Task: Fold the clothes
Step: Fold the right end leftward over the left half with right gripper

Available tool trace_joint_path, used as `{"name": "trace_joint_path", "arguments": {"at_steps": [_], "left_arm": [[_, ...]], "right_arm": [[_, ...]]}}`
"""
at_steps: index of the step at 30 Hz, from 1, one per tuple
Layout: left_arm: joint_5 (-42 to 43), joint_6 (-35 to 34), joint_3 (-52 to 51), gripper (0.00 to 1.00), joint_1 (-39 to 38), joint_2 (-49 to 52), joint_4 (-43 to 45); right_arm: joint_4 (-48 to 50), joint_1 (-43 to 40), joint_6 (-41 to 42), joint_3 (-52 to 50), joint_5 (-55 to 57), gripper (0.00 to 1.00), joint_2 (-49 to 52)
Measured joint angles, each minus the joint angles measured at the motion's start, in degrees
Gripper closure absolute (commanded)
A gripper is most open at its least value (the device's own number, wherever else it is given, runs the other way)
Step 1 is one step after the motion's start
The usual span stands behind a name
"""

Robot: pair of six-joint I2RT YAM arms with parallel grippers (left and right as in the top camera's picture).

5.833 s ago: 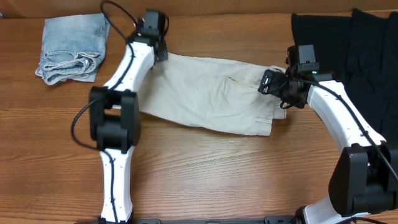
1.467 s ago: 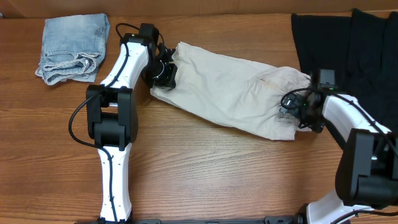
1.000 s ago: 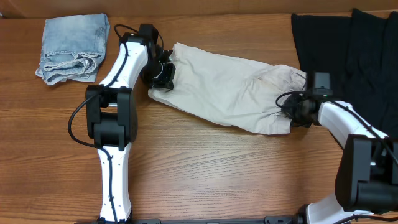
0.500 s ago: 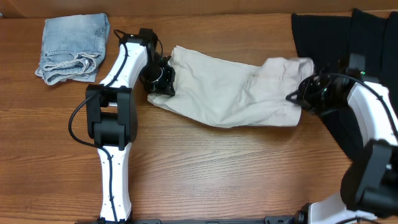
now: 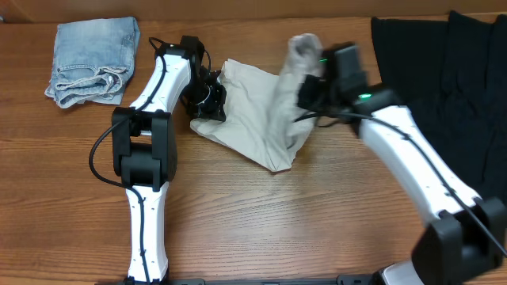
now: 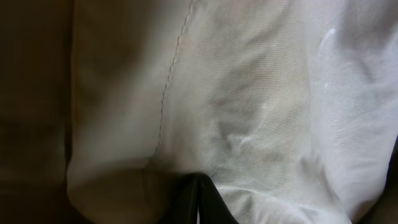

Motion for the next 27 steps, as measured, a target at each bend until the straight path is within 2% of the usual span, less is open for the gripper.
{"name": "trace_joint_path", "arguments": {"at_steps": [7, 13, 22, 25, 27], "left_arm": [[-0.02, 0.00, 0.00, 0.96, -0.76, 0.00, 1.20], [0.00, -0.09, 0.00, 0.96, -1.75, 0.00, 2.16], [-1.11, -2.45, 0.11, 0.96, -2.56, 0.00, 2.43], [-5.70, -4.81, 1.70, 0.96, -2.23, 0.02, -2.95], [-10.27, -5.99, 4.17, 0.90, -1.77, 0.57, -8.04]], "right_arm": [[11.67, 5.86, 8.87, 0.00, 1.99, 0.96, 9.07], [19.19, 8.09, 11.58, 0.00, 1.75, 0.96, 10.86], [20.24, 11.89, 12.57, 0.00, 2.60, 0.96, 10.86], [20.22, 11.87, 12.83, 0.00, 2.19, 0.96, 10.86], [20.26, 11.98, 13.05, 0.00, 1.86, 0.96, 10.86]]}}
